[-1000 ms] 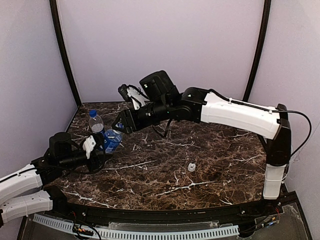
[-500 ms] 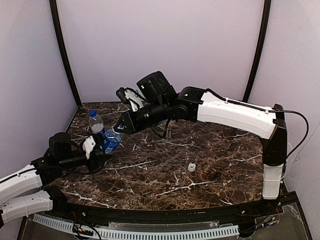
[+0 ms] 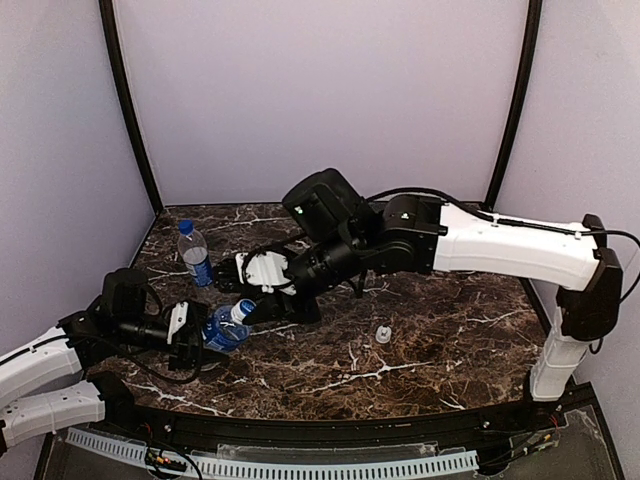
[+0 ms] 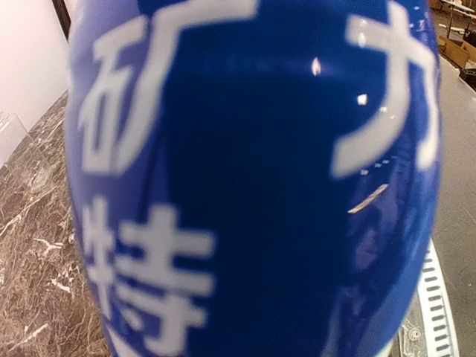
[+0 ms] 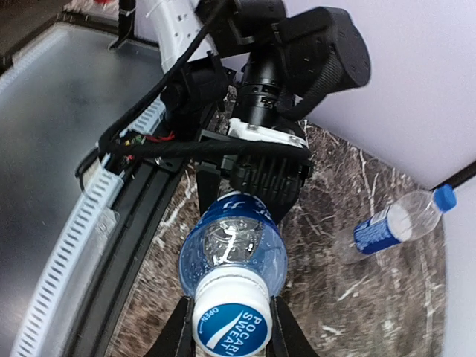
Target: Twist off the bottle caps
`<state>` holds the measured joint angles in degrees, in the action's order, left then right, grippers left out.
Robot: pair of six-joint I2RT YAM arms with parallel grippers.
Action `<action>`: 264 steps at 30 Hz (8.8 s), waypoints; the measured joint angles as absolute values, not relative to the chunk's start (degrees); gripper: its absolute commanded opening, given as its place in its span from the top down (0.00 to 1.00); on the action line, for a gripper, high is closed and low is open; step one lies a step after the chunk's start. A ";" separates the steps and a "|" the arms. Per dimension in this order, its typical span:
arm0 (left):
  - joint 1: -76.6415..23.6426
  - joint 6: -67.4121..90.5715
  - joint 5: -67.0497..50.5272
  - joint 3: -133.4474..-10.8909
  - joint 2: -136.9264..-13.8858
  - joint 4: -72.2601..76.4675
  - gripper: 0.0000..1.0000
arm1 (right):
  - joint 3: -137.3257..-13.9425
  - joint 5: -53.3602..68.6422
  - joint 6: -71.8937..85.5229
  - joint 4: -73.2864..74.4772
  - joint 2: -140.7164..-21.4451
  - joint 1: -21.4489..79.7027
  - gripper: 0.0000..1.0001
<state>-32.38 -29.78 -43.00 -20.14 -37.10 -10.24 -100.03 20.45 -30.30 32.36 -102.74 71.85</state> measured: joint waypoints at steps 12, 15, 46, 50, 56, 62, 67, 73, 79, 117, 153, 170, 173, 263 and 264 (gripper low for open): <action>-32.25 -35.48 -41.98 -20.49 -37.78 -15.18 0.65 | -91.33 4.54 -59.27 25.82 -99.66 76.69 0.34; -32.01 -33.47 -42.83 -20.53 -37.67 -15.00 0.65 | -90.70 2.02 -59.24 23.40 -99.66 76.55 0.02; -31.77 -21.30 -20.23 -20.08 -38.09 1.63 0.62 | -111.96 11.51 20.80 28.82 -110.93 64.73 0.46; -31.77 -21.32 -20.01 -19.99 -38.13 1.56 0.62 | -112.31 13.85 21.80 30.41 -112.03 64.73 0.77; -31.68 -21.41 -19.90 -19.70 -38.17 1.63 0.62 | -112.84 17.58 19.05 31.11 -112.31 64.53 1.00; -31.66 -27.94 -25.74 -19.73 -37.50 -1.96 0.61 | -107.28 21.67 -2.63 31.97 -108.68 65.76 1.00; -32.32 -43.16 -36.16 -20.53 -37.21 -13.76 0.60 | -93.84 16.25 -33.87 31.09 -99.72 73.89 1.00; -31.99 -51.05 -38.37 -20.73 -37.26 -23.14 0.61 | -86.87 6.44 -59.70 27.70 -94.74 79.09 1.00; -31.99 -49.93 -37.08 -20.95 -36.62 -23.81 0.61 | -84.53 0.05 -59.40 22.57 -94.04 77.01 1.00; -30.37 -15.16 -27.64 -20.40 -35.83 2.26 0.55 | -74.59 0.30 -8.43 24.34 -103.13 64.27 0.02; -30.11 -14.31 -34.33 -21.63 -35.44 3.01 0.01 | -84.86 29.52 0.34 -10.13 -102.04 64.12 1.00; -30.11 -15.77 -32.21 -21.63 -34.89 3.03 0.01 | -64.40 -2.11 -2.79 7.07 -81.19 30.44 1.00; -30.11 -16.43 -32.18 -21.63 -34.85 2.72 0.01 | -65.45 -3.51 -2.46 0.56 -85.60 24.64 1.00; -13.26 -11.68 -20.67 -40.14 -55.55 2.85 0.99 | -71.68 9.34 -9.32 -5.74 -84.55 39.88 0.01; -13.85 -12.05 -24.29 -41.32 -55.05 0.82 0.99 | -71.68 11.60 -10.52 -5.52 -84.55 41.25 0.01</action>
